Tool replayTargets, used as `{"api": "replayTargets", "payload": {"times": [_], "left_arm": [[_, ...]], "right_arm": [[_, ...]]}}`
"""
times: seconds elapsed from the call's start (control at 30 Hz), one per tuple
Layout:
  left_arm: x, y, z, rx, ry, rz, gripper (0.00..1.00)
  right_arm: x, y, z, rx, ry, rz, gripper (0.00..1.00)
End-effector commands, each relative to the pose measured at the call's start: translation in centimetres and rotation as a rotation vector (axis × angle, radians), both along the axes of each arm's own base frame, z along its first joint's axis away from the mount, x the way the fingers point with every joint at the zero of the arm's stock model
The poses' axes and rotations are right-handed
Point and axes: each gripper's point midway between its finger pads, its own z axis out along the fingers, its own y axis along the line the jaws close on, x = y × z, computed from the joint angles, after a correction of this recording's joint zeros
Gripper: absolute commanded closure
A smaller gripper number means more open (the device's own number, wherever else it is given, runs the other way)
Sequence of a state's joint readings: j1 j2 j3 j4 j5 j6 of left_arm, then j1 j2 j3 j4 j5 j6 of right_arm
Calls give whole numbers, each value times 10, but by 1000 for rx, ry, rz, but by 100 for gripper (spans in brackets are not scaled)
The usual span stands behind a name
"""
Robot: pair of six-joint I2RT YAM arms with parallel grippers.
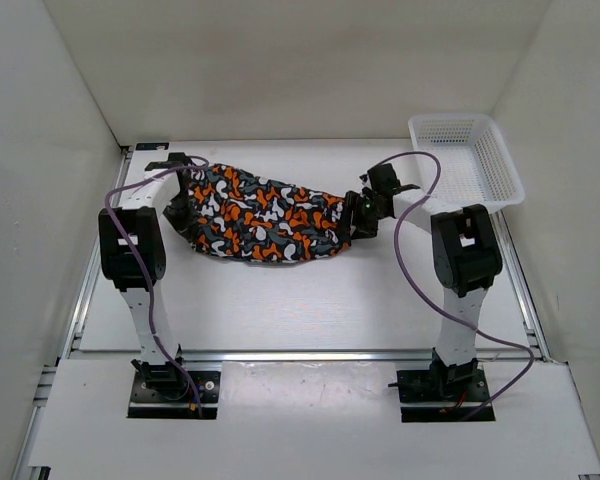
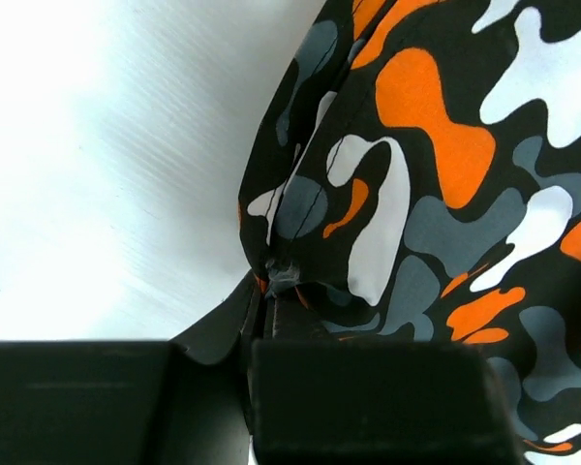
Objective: Fold and stack the shorts
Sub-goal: Fold the shorts
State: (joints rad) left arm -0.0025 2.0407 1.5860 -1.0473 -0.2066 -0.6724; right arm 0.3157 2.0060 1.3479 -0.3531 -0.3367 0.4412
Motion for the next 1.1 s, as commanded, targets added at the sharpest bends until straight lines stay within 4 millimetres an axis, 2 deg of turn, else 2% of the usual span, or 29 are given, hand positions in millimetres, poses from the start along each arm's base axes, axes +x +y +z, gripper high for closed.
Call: {"api": "replayTargets", "payload": {"times": [0.0, 0.07, 0.1, 0.13, 0.17, 0.23, 0.3, 0.33, 0.37, 0.4, 0.43, 0.5, 0.53, 0.57, 0.6, 0.63, 0.7, 0.73, 0.77, 0.83, 0.87, 0.9, 0.93, 0.97, 1.03, 1.07], "left_arm": [[5, 9, 13, 44, -15, -23, 90], [5, 9, 13, 44, -15, -23, 90], [5, 9, 13, 45, -12, -33, 90], [4, 15, 13, 54, -12, -23, 90], [4, 15, 13, 54, -12, -23, 90], [1, 15, 11, 55, 0, -33, 90], [-1, 15, 12, 55, 1, -33, 90], [-4, 15, 13, 56, 3, -42, 90], [-7, 15, 11, 56, 14, -42, 90], [-7, 15, 14, 56, 5, -42, 90], [-11, 14, 13, 47, 7, -52, 90], [-18, 9, 16, 47, 8, -65, 90], [-26, 3, 20, 47, 4, -81, 90], [-32, -1, 22, 47, 3, -92, 90], [-38, -10, 24, 23, 2, -111, 90], [-40, -23, 35, 13, -39, -145, 90], [-64, -42, 31, -31, -18, -158, 90], [-70, -52, 32, -53, -30, -170, 90], [-91, -69, 32, -79, -25, -192, 90], [-111, -103, 38, -150, -58, -248, 90], [-131, -110, 28, -166, -19, -238, 90], [-143, -120, 27, -191, -9, -246, 90], [-151, -128, 26, -204, -12, -257, 90], [-171, -139, 24, -219, 5, -291, 75], [-186, -149, 23, -252, 24, -323, 57], [-187, -152, 27, -258, 6, -336, 45]], "right_arm": [[11, -7, -26, -96, -5, -68, 38], [13, -5, -36, -124, 4, -78, 49], [16, 0, -37, -129, -4, -72, 62], [14, 0, -47, -135, 22, -80, 68], [13, 6, -47, -122, 28, -73, 74], [13, 6, -45, -118, 19, -73, 86], [13, 2, -45, -137, 12, -84, 93], [11, 2, -46, -138, 26, -91, 100], [15, -1, -39, -153, 0, -106, 100], [10, -6, -40, -171, 7, -112, 100], [9, -9, -26, -176, -16, -121, 100], [-7, -21, -20, -205, -9, -143, 100], [-9, -33, 0, -221, -40, -171, 100], [-22, -44, -2, -244, -21, -184, 100], [-30, -50, 3, -261, -19, -191, 100], [-35, -60, 20, -268, -52, -203, 100], [-61, -82, 18, -338, -17, -217, 100], [-65, -92, 33, -346, -50, -233, 100], [-79, -99, 35, -369, -27, -234, 100], [-95, -113, 47, -393, -49, -252, 100], [-105, -121, 51, -409, -35, -263, 100], [-109, -125, 65, -402, -72, -275, 100], [-116, -129, 69, -409, -78, -280, 100], [-123, -133, 74, -423, -80, -273, 100], [-127, -139, 94, -426, -138, -283, 100], [-127, -141, 101, -435, -156, -276, 100]]}}
